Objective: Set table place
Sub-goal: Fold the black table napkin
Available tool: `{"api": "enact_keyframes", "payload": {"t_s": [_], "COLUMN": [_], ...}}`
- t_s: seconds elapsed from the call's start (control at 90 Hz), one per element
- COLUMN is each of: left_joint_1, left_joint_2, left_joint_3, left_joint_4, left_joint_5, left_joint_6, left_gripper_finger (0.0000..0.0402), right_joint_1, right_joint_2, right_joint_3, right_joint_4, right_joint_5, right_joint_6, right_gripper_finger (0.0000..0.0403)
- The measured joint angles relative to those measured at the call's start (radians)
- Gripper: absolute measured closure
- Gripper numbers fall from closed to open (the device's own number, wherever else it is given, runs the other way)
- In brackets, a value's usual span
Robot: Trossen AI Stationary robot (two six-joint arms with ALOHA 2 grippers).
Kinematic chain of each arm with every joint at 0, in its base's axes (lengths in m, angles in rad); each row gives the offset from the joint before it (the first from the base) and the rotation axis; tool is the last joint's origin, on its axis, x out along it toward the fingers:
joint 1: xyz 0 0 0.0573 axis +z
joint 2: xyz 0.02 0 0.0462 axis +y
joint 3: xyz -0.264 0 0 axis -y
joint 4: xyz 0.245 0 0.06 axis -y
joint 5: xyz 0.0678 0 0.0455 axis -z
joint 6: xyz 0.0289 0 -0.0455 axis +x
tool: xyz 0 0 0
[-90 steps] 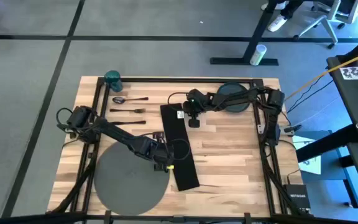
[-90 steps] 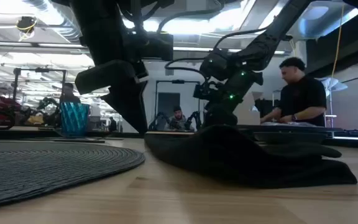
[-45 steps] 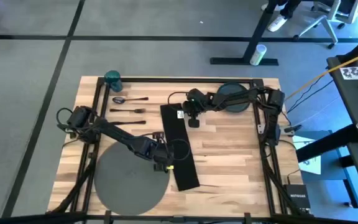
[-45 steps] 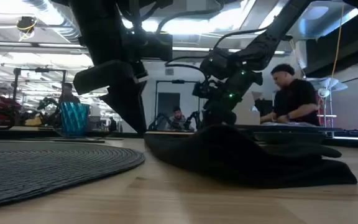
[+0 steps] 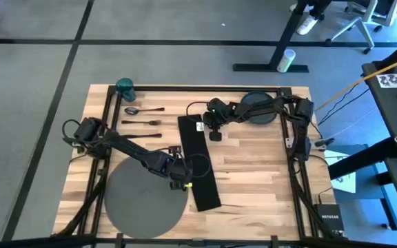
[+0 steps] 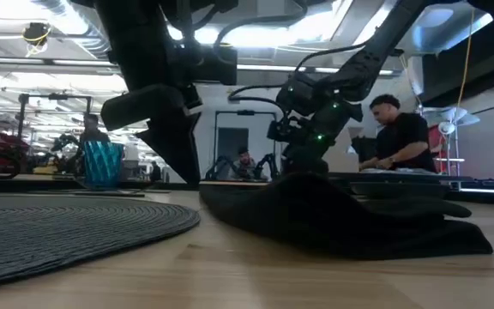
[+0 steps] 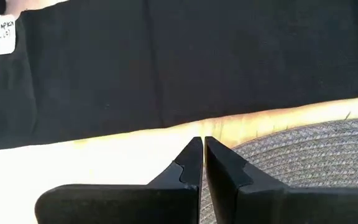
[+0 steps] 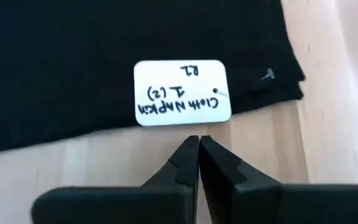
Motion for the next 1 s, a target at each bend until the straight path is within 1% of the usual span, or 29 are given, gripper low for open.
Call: {"api": "enact_keyframes", "payload": {"t_s": [0.1,0.211,0.533,0.811,1.0], "left_joint_1": [0.0,0.0,0.0,-0.001,-0.001], "left_joint_2": [0.0,0.0,0.0,0.0,0.0], "left_joint_3": [0.0,0.0,0.0,0.0,0.0], "left_joint_4": [0.0,-0.001,-0.001,-0.004,-0.003], "left_joint_5": [0.0,0.006,0.008,0.008,0.008], "left_joint_6": [-0.003,-0.001,-0.004,-0.004,-0.004], "left_gripper_finger": [0.0402,0.0402,0.0402,0.0402,0.0402], "right_joint_1": [0.0,0.0,0.003,0.002,-0.001], "right_joint_2": [0.002,0.007,0.01,0.0,-0.005], "right_joint_3": [0.001,0.03,0.083,0.085,0.084], "right_joint_4": [0.012,-0.015,-0.013,-0.135,-0.155], "right_joint_5": [-0.001,-0.008,-0.098,-0.072,-0.053], "right_joint_6": [0.002,0.0,-0.002,-0.033,-0.077], "right_gripper_finger": [0.0403,0.0403,0.0403,0.0403,0.0403]}}
